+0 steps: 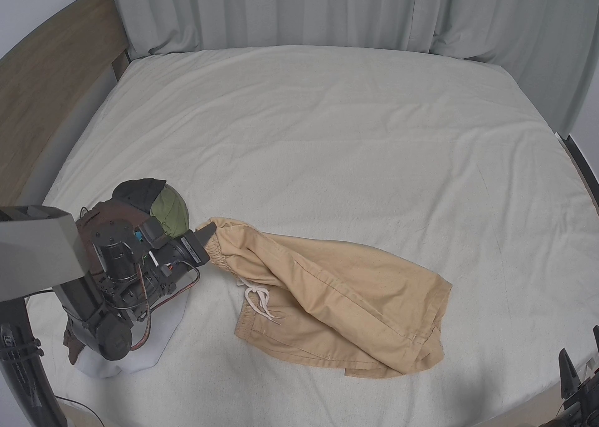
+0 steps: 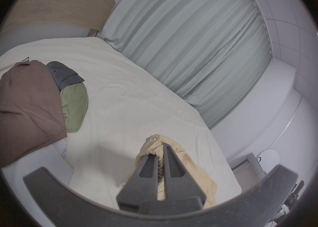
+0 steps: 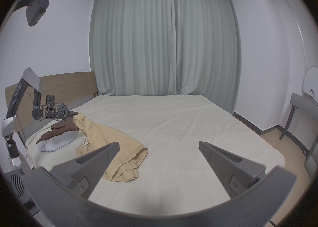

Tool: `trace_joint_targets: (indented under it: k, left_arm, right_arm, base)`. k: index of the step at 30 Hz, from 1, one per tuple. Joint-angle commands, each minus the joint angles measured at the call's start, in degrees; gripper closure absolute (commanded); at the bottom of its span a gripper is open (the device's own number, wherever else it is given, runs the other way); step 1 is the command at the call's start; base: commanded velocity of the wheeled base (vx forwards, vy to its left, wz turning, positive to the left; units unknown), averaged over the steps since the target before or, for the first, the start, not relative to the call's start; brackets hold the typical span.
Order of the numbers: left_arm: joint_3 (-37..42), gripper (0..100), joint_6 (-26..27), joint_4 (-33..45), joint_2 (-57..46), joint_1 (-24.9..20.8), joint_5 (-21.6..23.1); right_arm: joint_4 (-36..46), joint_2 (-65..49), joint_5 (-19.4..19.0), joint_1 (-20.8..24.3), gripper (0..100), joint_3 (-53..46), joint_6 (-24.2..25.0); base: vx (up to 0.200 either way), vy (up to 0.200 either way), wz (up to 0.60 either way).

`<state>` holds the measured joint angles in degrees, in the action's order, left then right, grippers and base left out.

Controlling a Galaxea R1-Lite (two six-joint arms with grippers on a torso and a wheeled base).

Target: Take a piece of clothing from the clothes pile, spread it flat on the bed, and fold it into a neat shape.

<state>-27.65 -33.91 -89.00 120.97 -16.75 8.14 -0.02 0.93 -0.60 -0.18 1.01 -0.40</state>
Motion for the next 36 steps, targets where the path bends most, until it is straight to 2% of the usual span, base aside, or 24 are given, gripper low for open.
trace_joint_targets:
  k: [1,24,32,35,36]
  left_arm:
    - [-0.39,100,-0.10,-0.03,1.55,0.14,-0.06]
    - [-0.48,100,-0.01,-0.03,3.66,0.40,-0.06]
    - [-0.39,100,-0.01,-0.03,3.49,0.40,-0.06]
    - [-0.39,100,-0.01,-0.03,3.57,0.31,-0.06]
    - [-0.39,100,-0.01,-0.03,3.57,0.31,-0.15]
  right_arm:
    - [-0.06,-0.31,-0.02,0.01,0,-1.01,0.05]
    - [-0.06,-0.40,-0.11,0.01,0,-1.01,0.14]
    - [-0.06,-0.49,-1.34,0.09,0,-1.01,-1.62]
    - [-7.80,0.57,-3.09,-0.61,0,4.00,-1.79]
    - [-8.15,0.92,-3.09,-0.70,0,4.44,-1.79]
  base:
    - [0.000,0.000,0.00]
    - [0.000,0.000,0.00]
    - [0.000,0.000,0.00]
    - [0.000,0.000,0.00]
    - [0.000,0.000,0.00]
